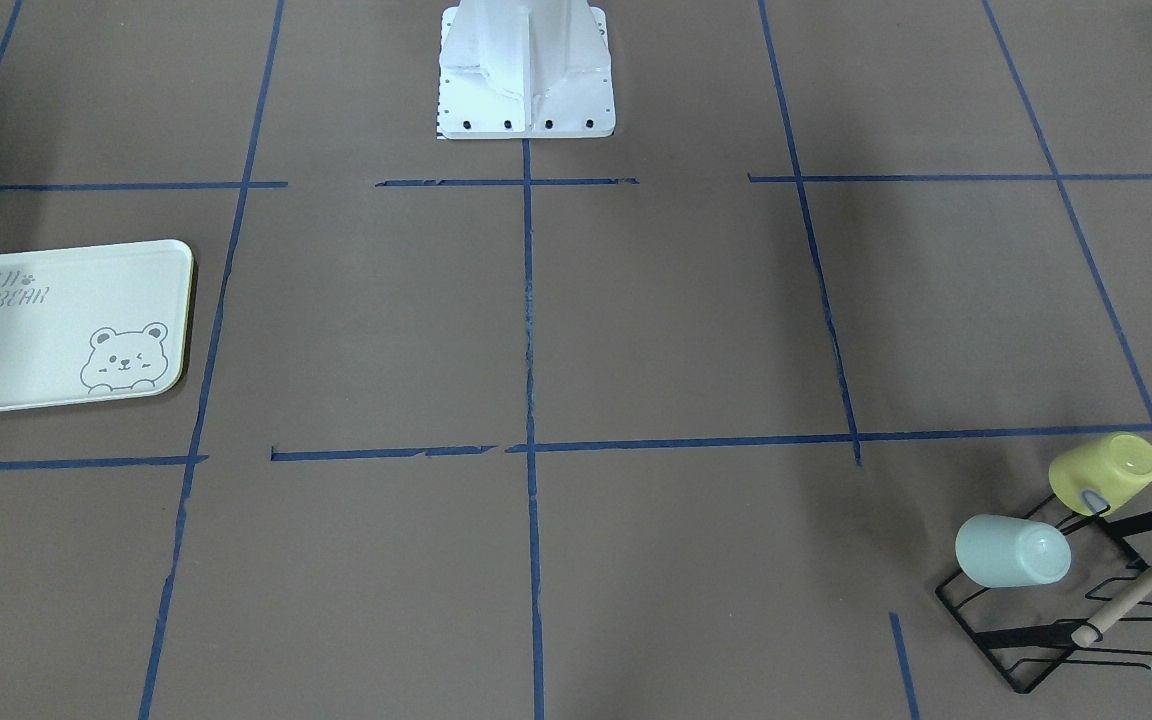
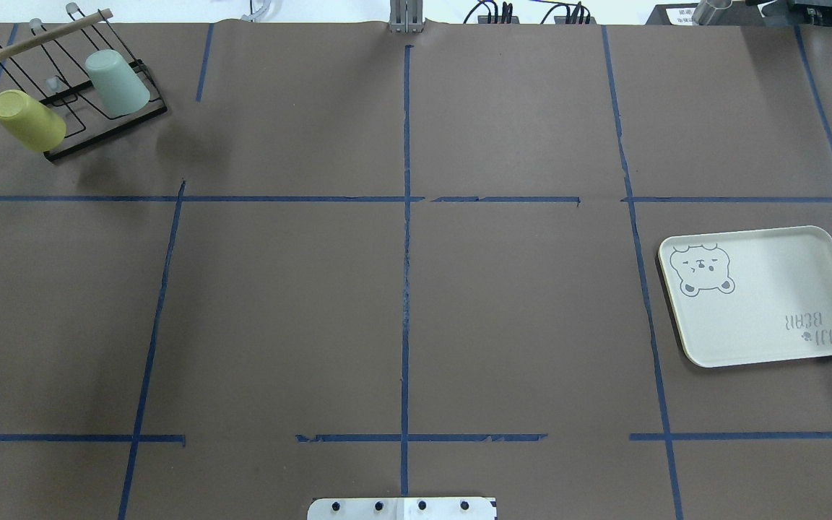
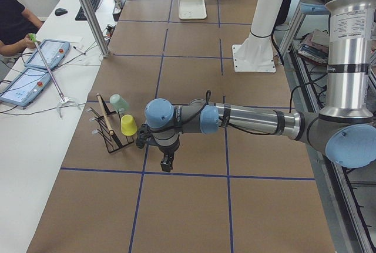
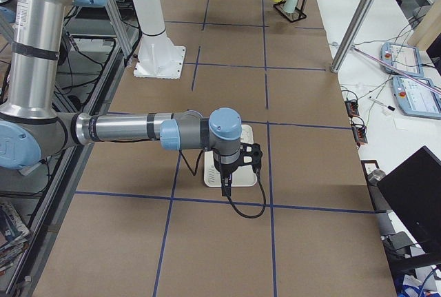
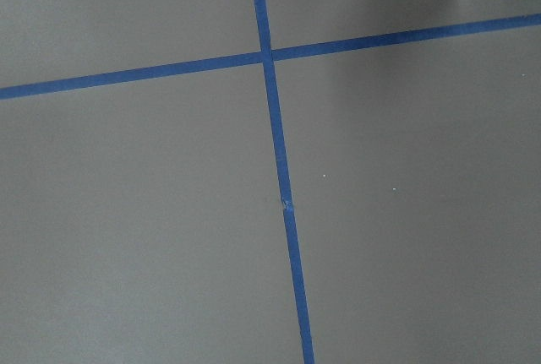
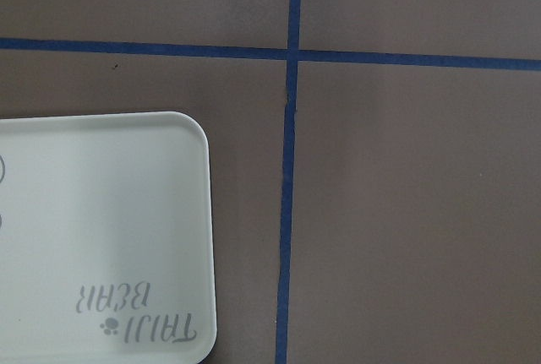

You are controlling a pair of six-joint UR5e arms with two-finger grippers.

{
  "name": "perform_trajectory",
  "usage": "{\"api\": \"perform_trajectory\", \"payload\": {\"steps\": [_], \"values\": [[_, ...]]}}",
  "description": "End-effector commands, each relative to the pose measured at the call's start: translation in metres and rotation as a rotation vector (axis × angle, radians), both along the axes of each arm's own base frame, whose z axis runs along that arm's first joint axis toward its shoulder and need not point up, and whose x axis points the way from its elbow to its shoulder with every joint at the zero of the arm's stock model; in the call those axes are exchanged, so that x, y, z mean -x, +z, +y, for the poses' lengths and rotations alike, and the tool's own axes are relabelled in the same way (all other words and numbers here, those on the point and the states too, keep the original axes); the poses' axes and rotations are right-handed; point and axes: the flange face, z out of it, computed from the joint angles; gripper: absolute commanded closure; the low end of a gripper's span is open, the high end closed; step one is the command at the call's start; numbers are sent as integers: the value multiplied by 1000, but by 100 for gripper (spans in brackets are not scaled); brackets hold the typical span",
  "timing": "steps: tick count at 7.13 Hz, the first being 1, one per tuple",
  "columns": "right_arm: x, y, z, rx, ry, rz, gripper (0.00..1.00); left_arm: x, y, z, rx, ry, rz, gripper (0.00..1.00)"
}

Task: Left arm grabs green cup and hands to right arm on tray

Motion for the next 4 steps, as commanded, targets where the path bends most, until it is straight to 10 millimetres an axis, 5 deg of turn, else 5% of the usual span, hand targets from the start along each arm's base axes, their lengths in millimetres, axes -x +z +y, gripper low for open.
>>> {"api": "perform_trajectory", "payload": {"steps": [1,4], "values": [[1,6,5,17,3,-11,0,0,4,0,12,-5,1,0],[2,8,5,23,5,-17,0,-2,15,18,37,-7,49,0]]}}
